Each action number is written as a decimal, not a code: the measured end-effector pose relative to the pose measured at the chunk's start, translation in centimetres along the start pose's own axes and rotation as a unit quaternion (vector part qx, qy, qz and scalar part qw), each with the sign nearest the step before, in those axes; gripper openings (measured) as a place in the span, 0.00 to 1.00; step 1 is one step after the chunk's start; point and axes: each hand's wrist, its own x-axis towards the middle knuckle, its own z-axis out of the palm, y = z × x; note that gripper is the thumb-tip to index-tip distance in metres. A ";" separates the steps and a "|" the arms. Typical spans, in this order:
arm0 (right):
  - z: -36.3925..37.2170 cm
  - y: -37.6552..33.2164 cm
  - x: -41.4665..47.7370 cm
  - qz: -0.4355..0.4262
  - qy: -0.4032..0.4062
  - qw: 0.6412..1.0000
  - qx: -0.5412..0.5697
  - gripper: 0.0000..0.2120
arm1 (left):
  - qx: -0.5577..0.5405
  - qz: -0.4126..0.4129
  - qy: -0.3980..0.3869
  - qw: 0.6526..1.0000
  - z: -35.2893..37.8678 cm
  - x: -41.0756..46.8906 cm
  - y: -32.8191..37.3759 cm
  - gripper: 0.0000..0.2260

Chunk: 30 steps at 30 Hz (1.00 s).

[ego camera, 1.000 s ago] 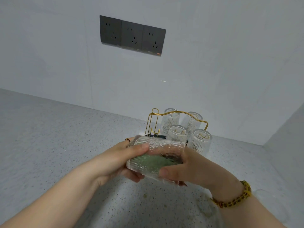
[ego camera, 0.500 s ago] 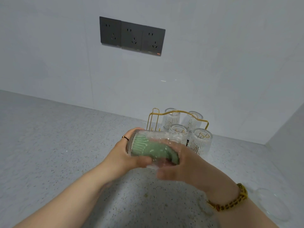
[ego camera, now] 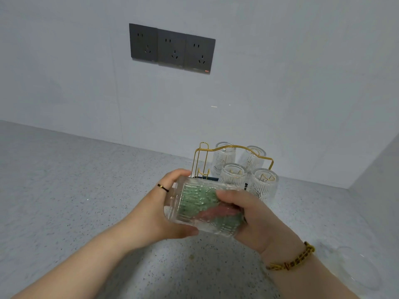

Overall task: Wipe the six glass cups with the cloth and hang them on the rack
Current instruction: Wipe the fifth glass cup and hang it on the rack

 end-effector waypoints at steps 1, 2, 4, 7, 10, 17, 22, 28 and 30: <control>0.0 -0.1 -0.1 -0.009 -0.006 1.000 -0.026 0.15 | 0.009 0.009 0.010 1.000 0.0 -0.1 0.1 0.38; -0.2 -0.2 -0.2 -0.012 -0.014 0.998 -0.058 0.15 | 0.009 0.014 0.021 1.000 0.0 -0.1 0.1 0.36; -0.4 -0.7 -0.4 -0.016 -0.038 0.989 -0.144 0.16 | -0.039 -0.002 0.038 0.999 0.2 0.0 0.0 0.34; -0.3 -1.6 -0.8 -0.038 -0.084 0.921 -0.379 0.21 | -0.210 -0.085 -0.060 0.972 0.1 0.1 -0.3 0.36; 0.7 -2.1 -0.8 -0.046 -0.103 0.864 -0.491 0.15 | -0.308 -0.161 -0.165 0.923 0.0 0.1 -1.0 0.40; 1.2 -0.9 -0.6 -0.007 -0.072 0.841 -0.537 0.05 | -0.058 -0.124 -0.189 0.972 -1.2 0.5 -1.1 0.32; 1.5 0.4 0.2 -0.012 -0.036 0.830 -0.557 0.07 | 0.050 -0.109 -0.221 0.968 -0.2 0.5 -0.6 0.23; 1.7 -0.3 0.5 -0.063 0.039 0.837 -0.543 0.10 | -0.029 -0.130 -0.137 0.982 0.4 0.6 -1.8 0.21; 1.7 -0.7 0.4 -0.081 0.057 0.834 -0.543 0.12 | -0.041 -0.124 -0.112 0.985 0.3 0.9 -1.7 0.22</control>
